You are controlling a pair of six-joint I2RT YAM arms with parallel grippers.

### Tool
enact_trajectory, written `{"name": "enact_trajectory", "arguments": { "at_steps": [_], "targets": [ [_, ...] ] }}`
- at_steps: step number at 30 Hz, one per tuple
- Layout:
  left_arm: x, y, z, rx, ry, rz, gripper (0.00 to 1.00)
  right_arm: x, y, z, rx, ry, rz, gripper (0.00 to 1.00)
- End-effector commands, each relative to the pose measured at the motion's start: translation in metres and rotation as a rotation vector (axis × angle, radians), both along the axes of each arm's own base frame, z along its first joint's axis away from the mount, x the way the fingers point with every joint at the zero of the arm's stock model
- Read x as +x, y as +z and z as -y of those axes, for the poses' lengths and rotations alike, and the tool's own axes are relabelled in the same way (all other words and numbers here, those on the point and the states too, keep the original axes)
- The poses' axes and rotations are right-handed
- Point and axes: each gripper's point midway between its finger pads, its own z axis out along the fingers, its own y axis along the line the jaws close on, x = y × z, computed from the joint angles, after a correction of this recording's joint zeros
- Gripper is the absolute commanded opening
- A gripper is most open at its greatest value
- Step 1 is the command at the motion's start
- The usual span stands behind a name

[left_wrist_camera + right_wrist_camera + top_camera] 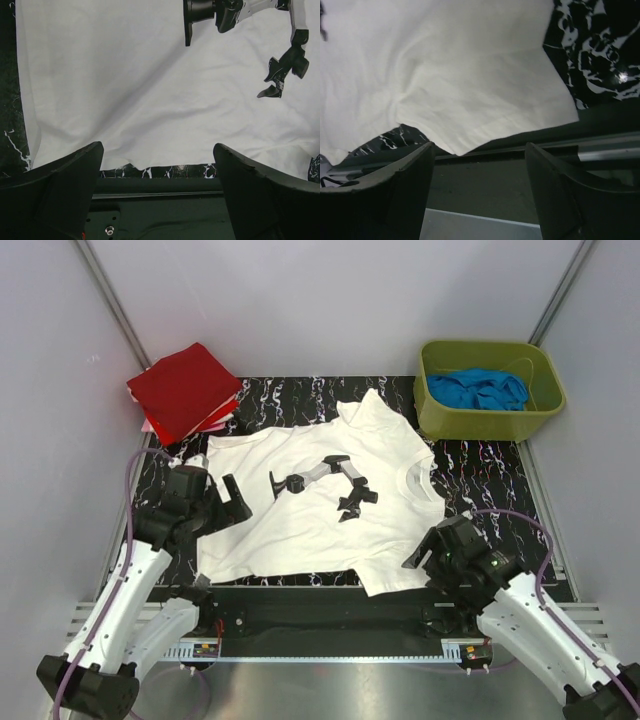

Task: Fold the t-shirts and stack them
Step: Flatten the tshirt out, then fold the tshirt

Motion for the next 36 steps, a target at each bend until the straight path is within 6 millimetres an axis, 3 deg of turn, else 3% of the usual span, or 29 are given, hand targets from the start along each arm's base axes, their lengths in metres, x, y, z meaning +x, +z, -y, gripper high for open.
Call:
{"name": "enact_trajectory", "arguments": {
  "at_steps": [1,4,8,16,24,26,27,29,30,32,36],
  "targets": [
    [-0.005,-0.004,0.004,-0.029,-0.015,0.002,0.99,-0.015,-0.005,-0.003,0.008,-0.011,-0.109,0.81],
    [-0.004,0.002,0.004,-0.027,-0.021,0.027,0.99,-0.012,-0.022,-0.004,-0.059,0.028,-0.186,0.89],
    [-0.004,0.002,0.005,-0.023,-0.040,0.032,0.99,-0.008,-0.035,-0.003,-0.112,0.045,-0.222,0.89],
    [-0.004,0.004,0.005,-0.029,-0.042,0.048,0.99,0.008,-0.036,-0.003,-0.159,0.027,-0.208,0.82],
    [-0.003,0.004,0.003,-0.023,-0.033,0.046,0.99,0.030,-0.040,-0.014,-0.203,0.060,-0.198,0.66],
    [-0.003,0.004,0.003,-0.021,-0.031,0.050,0.99,0.025,-0.054,-0.023,-0.163,0.077,-0.223,0.59],
    [-0.002,0.004,0.003,-0.020,-0.030,0.049,0.99,0.024,-0.056,-0.024,-0.161,0.077,-0.237,0.47],
    [-0.002,0.003,0.002,-0.018,-0.025,0.043,0.99,0.027,-0.053,-0.024,-0.165,0.081,-0.218,0.34],
    [-0.002,0.002,0.002,-0.017,-0.025,0.040,0.99,0.025,-0.054,-0.023,-0.160,0.076,-0.216,0.12],
    [-0.002,0.003,0.002,-0.017,-0.025,0.041,0.99,0.024,-0.051,-0.022,-0.157,0.079,-0.203,0.00],
    [-0.005,0.000,0.001,-0.020,-0.005,0.019,0.99,0.025,-0.039,-0.021,-0.158,0.107,-0.173,0.00]
  ]
}}
